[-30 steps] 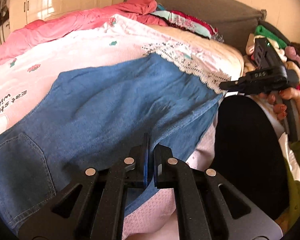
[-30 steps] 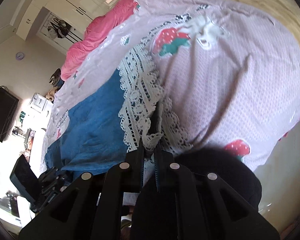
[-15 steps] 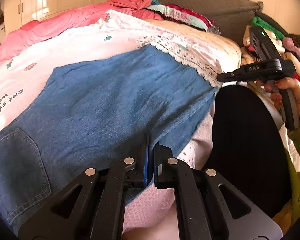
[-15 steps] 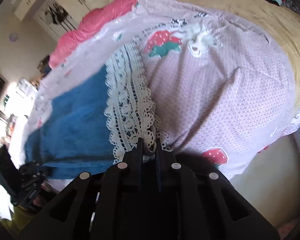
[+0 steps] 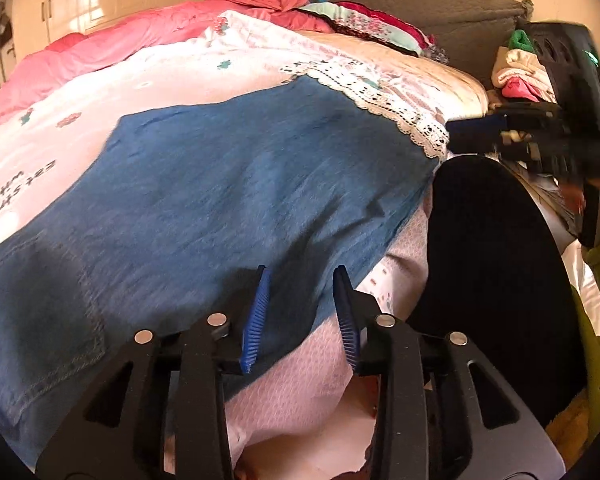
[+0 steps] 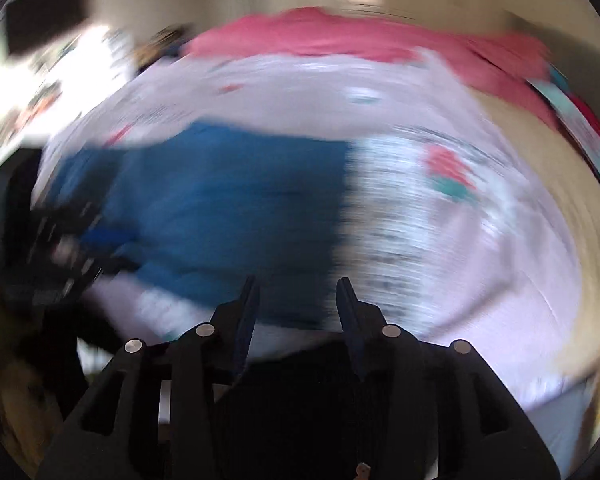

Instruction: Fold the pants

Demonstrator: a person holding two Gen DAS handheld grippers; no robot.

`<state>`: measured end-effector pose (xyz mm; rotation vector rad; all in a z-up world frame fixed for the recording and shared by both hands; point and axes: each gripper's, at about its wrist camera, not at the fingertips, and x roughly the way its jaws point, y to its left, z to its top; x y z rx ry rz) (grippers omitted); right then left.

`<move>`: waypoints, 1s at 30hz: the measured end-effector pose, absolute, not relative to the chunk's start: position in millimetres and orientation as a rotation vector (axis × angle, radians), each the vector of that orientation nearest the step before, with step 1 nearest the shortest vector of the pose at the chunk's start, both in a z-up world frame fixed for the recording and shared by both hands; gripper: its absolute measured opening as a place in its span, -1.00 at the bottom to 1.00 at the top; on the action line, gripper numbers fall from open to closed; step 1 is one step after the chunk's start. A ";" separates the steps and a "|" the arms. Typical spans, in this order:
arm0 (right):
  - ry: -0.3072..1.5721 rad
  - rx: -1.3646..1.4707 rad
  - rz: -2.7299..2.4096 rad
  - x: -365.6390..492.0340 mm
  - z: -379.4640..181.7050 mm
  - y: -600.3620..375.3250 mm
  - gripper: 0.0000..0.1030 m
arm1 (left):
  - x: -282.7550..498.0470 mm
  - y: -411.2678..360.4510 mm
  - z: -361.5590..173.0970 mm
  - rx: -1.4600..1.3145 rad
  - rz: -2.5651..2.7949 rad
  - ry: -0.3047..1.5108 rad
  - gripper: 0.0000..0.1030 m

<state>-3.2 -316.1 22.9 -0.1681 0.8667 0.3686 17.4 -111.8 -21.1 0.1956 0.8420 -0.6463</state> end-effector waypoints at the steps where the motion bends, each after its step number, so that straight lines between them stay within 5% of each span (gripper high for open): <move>1: 0.871 -0.217 0.407 -4.0 19.5 -302.6 -0.25 | 14.7 -107.7 -19.9 0.185 -0.638 0.840 -0.49; 10: 0.900 -0.573 0.497 7.8 -20.6 -234.5 -0.30 | 8.4 -101.7 -28.1 0.212 -0.585 0.849 -0.47; 11: 0.906 -0.580 0.491 12.9 -23.9 -233.6 -0.43 | 9.1 -101.9 -29.9 0.219 -0.581 0.849 -0.47; 12: 0.925 -0.574 0.498 18.2 -25.9 -234.2 -0.85 | 9.9 -101.5 -31.4 0.225 -0.576 0.850 -0.56; 15: 0.941 -0.558 0.542 16.6 -23.1 -240.6 -0.91 | 11.1 -95.6 -29.9 0.224 -0.563 0.860 -0.73; 23: 1.046 -0.500 0.549 10.3 -44.0 -253.4 -0.92 | 6.6 -90.9 -28.5 0.242 -0.560 0.876 -0.73; 26: 1.019 -0.357 0.592 2.2 -28.4 -266.4 -0.89 | 0.0 -75.4 -16.9 0.192 -0.553 0.865 -0.52; 27: 0.995 -0.295 0.609 -0.2 -20.0 -274.2 -0.76 | -2.3 -66.4 -11.2 0.165 -0.535 0.853 -0.35; 30: 0.943 -0.241 0.591 1.5 -8.2 -285.1 -0.43 | -5.5 -32.6 8.0 0.063 -0.466 0.815 -0.28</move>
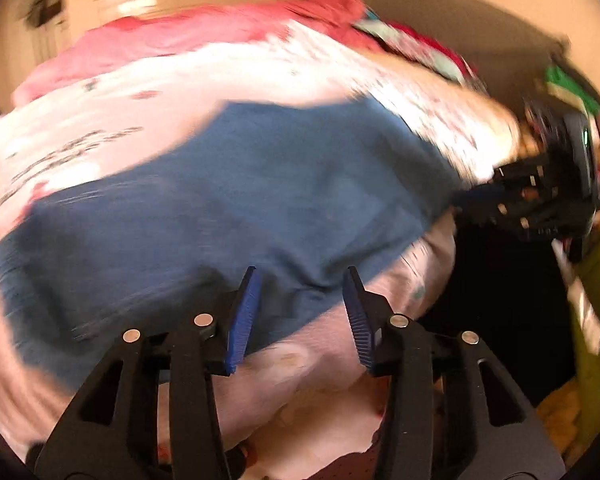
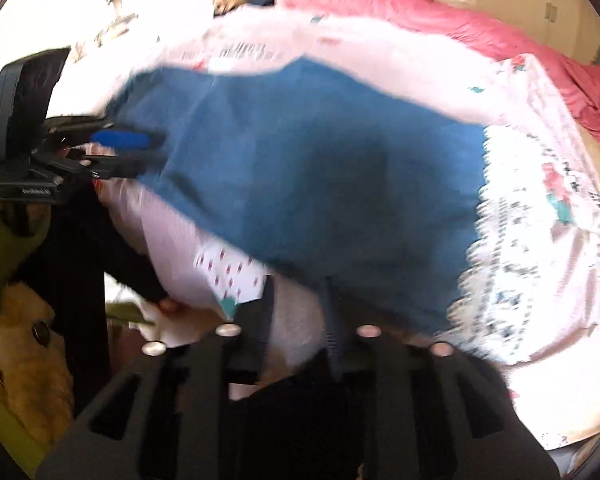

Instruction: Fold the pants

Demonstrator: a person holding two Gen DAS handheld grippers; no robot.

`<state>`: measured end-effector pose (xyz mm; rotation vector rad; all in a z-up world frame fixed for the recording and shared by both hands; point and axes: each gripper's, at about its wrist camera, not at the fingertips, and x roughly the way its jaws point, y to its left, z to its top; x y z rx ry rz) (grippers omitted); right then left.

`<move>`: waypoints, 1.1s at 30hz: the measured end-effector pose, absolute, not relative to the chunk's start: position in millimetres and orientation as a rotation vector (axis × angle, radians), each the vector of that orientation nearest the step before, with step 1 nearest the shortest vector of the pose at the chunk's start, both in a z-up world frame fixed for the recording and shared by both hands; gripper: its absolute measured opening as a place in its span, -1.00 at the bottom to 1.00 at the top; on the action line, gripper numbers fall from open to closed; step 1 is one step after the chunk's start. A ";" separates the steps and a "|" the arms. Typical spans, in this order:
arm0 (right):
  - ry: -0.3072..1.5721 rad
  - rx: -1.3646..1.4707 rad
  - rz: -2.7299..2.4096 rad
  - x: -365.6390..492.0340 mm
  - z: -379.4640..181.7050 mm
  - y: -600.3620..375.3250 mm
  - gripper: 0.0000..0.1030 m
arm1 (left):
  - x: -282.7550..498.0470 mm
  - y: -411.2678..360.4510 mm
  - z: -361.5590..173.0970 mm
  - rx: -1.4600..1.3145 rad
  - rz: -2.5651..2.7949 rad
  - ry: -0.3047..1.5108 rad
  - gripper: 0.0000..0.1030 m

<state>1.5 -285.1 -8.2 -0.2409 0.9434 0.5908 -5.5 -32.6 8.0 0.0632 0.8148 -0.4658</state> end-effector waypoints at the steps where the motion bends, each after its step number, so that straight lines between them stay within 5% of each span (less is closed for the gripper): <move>1: 0.927 -0.225 0.583 5.0 -3.6 -286.6 -0.39 | -5.7 -14.9 17.0 0.019 -0.415 0.791 -0.21; 4: 0.898 -0.214 0.543 21.7 4.9 -283.7 -0.20 | -2.9 28.3 32.1 -0.027 -0.190 0.753 0.04; 8: 0.886 -0.197 0.518 53.2 13.1 -277.7 -0.05 | 13.6 83.4 27.1 -0.150 0.031 0.822 0.12; 12: 0.981 -0.159 0.400 79.9 -9.8 -279.0 -0.02 | 28.1 107.3 8.3 -0.185 0.161 0.862 0.56; 14: 1.010 -0.118 0.390 82.2 -16.6 -285.8 0.00 | 34.4 106.6 -0.1 -0.228 0.115 0.881 0.50; 16: 1.008 -0.103 0.398 81.5 -15.8 -286.5 0.16 | 40.5 104.7 -6.4 -0.289 0.054 0.880 -0.15; 19: 1.017 -0.112 0.397 81.2 -18.5 -286.3 0.21 | 42.4 92.2 -1.4 -0.208 0.087 0.848 -0.31; 23: 1.019 -0.114 0.397 81.5 -17.3 -287.2 0.22 | 35.8 108.1 11.9 -0.187 0.138 0.818 -0.32; 33: 1.021 -0.109 0.402 81.8 -22.1 -284.3 0.24 | 18.1 114.0 21.6 -0.185 0.227 0.788 0.24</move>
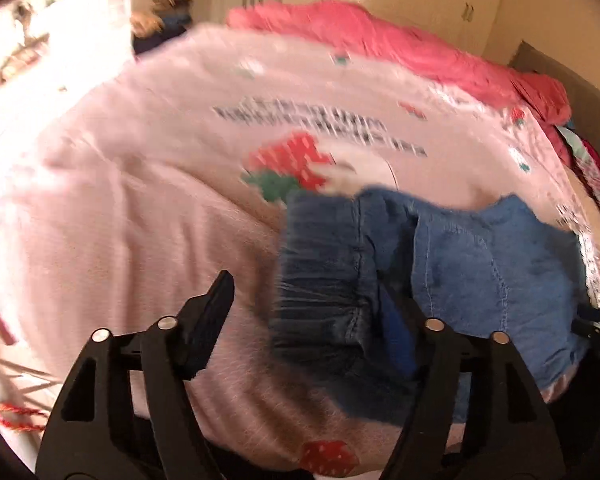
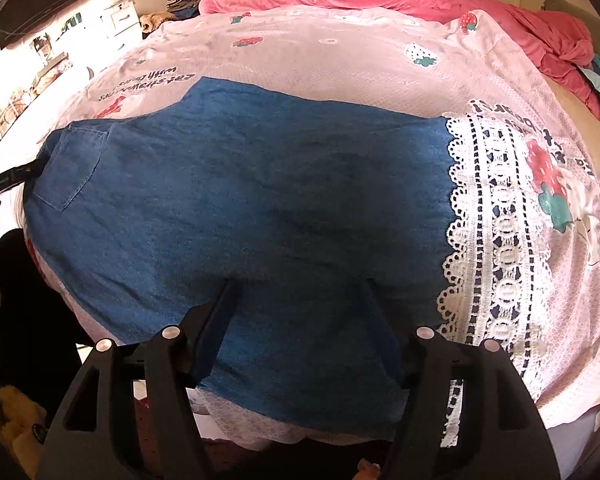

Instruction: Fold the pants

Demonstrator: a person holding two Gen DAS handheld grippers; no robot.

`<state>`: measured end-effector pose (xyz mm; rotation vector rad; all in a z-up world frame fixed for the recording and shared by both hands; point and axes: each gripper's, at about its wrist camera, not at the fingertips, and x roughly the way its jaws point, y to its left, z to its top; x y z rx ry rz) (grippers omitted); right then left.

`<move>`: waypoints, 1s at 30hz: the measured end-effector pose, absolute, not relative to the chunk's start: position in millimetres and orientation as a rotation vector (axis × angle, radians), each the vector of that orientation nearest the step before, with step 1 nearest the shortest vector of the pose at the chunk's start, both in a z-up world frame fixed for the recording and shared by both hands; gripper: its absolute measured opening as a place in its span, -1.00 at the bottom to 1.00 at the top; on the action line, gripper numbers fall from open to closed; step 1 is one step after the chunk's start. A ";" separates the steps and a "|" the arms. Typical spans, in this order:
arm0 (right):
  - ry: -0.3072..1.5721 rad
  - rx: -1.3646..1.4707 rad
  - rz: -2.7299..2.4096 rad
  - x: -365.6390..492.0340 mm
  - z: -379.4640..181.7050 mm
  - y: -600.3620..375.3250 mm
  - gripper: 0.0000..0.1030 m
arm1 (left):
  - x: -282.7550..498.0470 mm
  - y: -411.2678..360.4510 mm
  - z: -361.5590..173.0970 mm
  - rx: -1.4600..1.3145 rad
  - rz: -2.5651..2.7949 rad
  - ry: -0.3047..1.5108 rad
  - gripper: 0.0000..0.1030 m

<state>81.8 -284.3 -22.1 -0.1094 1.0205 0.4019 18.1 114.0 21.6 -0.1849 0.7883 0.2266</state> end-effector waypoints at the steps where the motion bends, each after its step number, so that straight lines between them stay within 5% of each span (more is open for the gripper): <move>1: 1.020 -0.109 0.403 81.7 -22.4 -284.9 0.24 | 14.3 110.3 27.9 -0.156 0.242 0.763 0.27; 19: 0.835 0.154 0.396 64.4 10.6 -332.7 0.24 | 108.9 -18.5 67.8 -0.125 -0.256 0.760 0.49; 30: 0.866 0.258 0.209 141.4 25.1 -399.4 0.24 | 189.5 -32.8 13.5 -0.144 -0.363 0.923 0.38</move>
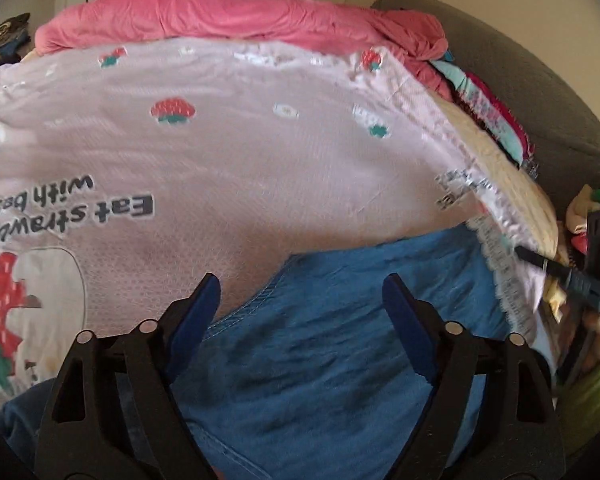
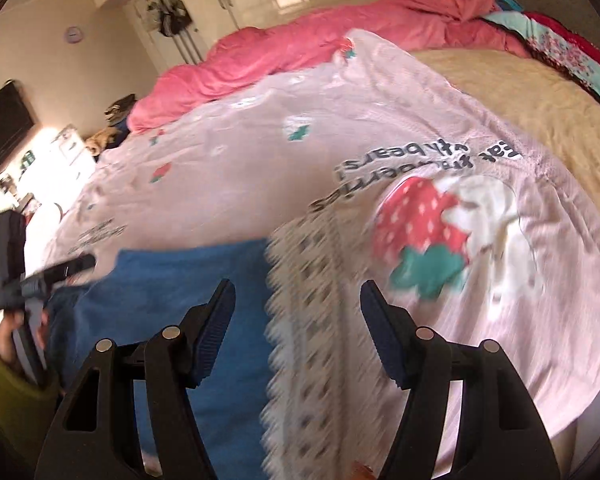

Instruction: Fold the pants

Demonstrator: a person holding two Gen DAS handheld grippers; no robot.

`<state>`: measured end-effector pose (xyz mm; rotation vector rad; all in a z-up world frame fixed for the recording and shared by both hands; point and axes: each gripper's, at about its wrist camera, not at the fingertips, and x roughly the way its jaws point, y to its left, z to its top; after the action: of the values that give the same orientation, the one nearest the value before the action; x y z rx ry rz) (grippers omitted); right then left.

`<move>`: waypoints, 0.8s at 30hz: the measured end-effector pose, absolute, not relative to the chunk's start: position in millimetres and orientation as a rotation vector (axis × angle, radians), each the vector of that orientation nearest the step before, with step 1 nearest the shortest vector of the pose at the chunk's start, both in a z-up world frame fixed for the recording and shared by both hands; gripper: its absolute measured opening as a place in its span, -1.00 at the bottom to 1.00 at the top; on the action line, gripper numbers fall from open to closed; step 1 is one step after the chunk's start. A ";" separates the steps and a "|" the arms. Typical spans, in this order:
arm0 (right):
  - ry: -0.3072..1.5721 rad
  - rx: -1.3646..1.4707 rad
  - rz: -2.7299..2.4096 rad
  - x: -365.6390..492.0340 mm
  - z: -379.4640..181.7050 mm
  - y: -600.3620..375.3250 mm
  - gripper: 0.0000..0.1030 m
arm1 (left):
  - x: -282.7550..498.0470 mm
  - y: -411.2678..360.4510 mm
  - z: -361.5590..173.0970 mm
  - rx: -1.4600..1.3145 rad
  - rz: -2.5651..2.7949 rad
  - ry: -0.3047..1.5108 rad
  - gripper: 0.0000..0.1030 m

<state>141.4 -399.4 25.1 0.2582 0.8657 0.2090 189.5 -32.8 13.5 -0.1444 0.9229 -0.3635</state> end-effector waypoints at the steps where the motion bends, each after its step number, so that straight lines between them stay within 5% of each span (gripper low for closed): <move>1: 0.876 0.260 0.205 151.8 23.1 -402.8 0.09 | 190.5 -32.1 9.8 -0.142 -0.366 0.926 0.30; 7: 0.981 0.245 0.195 202.9 -5.5 -408.9 0.04 | 205.6 -22.3 -8.2 -0.213 -0.417 0.951 0.05; 16: 0.939 0.214 0.272 196.3 -6.7 -400.1 -0.42 | 213.1 -33.6 -23.5 -0.240 -0.503 0.969 0.05; 21: 0.857 0.132 0.305 176.7 6.3 -392.6 -0.50 | 215.6 -39.1 -25.3 -0.279 -0.562 0.955 0.04; 24: 0.808 0.058 0.340 164.7 14.4 -380.9 -0.50 | 215.8 -42.8 -26.0 -0.291 -0.590 0.958 -0.33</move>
<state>164.7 -380.9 14.4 0.0577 0.8076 0.3402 215.8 -42.8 -26.0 -0.2907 0.9578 -0.5898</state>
